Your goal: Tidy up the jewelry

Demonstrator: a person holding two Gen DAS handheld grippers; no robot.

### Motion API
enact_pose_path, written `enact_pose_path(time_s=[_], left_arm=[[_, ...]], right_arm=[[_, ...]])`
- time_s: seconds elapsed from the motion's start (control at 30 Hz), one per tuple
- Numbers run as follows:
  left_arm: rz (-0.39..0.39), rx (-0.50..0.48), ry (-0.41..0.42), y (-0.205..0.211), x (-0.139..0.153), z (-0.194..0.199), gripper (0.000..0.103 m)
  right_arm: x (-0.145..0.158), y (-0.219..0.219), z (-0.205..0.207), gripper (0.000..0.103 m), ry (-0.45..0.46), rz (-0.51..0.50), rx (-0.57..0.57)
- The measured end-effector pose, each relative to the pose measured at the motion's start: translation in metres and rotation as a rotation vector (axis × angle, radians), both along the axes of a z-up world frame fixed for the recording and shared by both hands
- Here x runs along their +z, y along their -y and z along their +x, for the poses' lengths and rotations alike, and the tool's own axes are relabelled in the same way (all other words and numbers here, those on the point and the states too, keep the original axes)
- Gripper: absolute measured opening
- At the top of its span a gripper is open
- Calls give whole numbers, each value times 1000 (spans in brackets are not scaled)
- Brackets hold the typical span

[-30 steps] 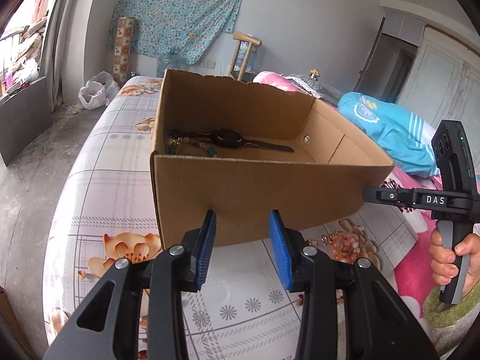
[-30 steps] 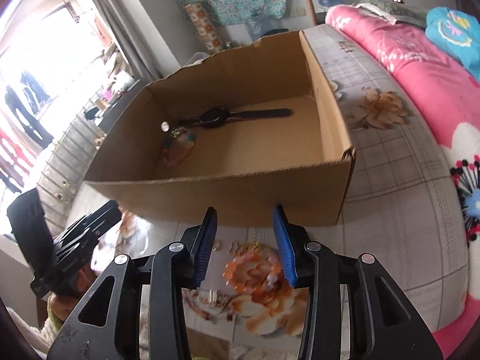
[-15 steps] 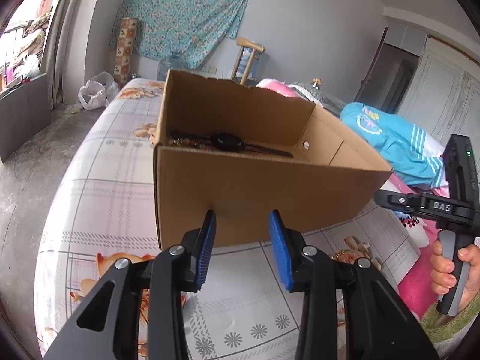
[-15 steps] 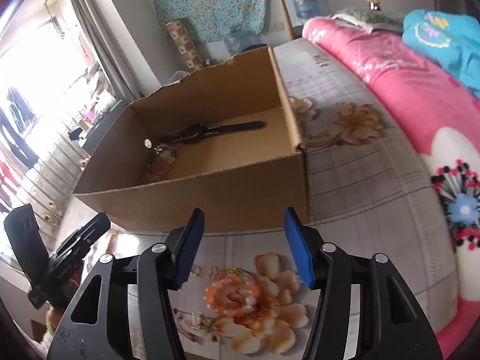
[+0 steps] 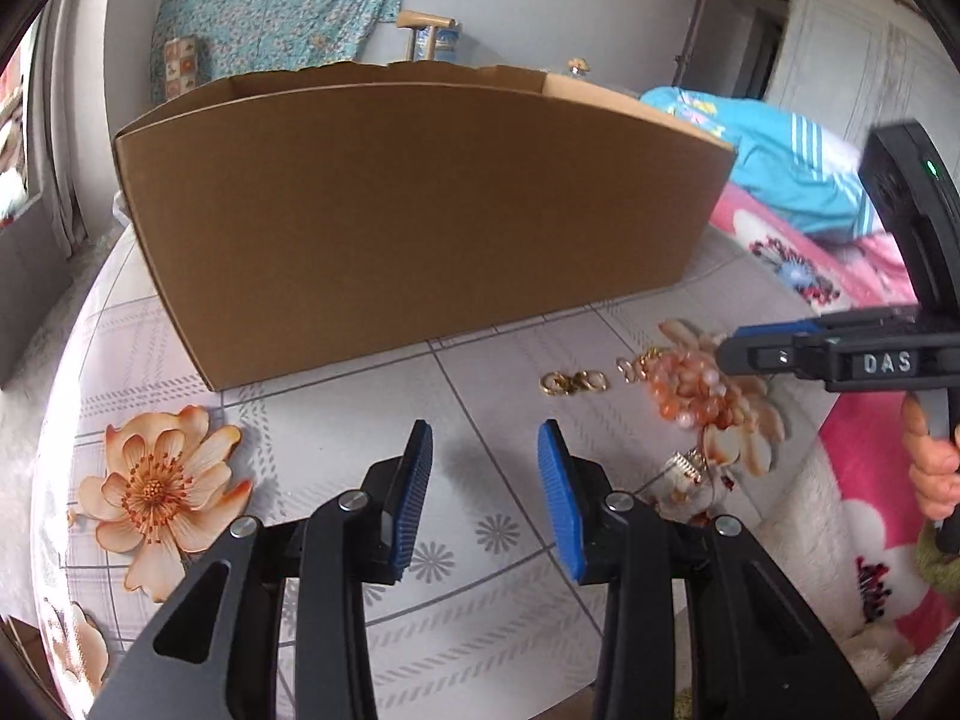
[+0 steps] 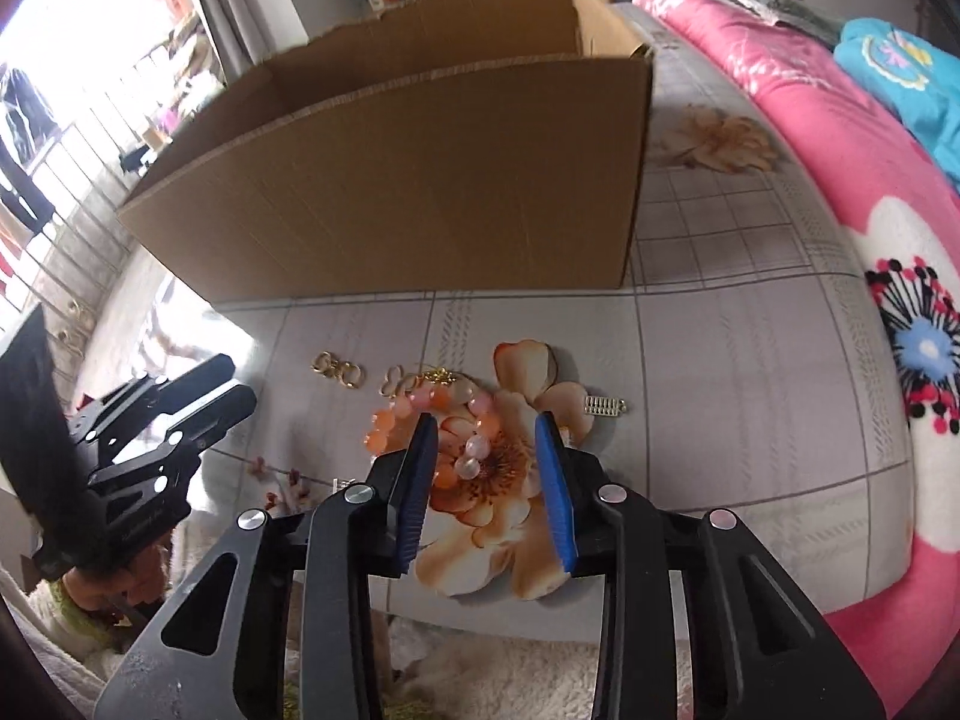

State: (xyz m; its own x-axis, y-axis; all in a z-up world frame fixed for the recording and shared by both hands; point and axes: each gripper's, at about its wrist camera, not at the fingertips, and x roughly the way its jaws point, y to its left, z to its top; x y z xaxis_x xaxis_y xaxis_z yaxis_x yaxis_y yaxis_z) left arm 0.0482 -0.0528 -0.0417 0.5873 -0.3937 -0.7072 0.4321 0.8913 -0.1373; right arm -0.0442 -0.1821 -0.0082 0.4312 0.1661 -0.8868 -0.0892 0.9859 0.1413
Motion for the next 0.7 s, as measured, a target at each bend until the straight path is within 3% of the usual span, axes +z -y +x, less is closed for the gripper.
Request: enact_pose_path(time_s=[0.2,0.3,0.33,0.37,0.5,0.63,0.7], left_arm=[[15,-33,10,12,-5,-3,36],[21,-46,18,17,-6,-3,36],[16,-49,18,15,-6,-4,36],[13,-50,18,16,-6,-4,36],[4,-51,17,15,-6,-2,36],[4,-51,18,15,-6,-2,36],[1,-49,19,14,-6,-2,36]], right_arm=[[-10,-14,5,26,-36,-70,19],[-9,-23,2,19,-29,-134,34],[-9,-26,1,8,-27,-146,37],[-8,-27,0,8,-27,-150,42],[-1,-18,0,7,-49,-8,12],[18,-4,-10,7,-27,63,-28],[26,3,-16,7,-20,49,-45]])
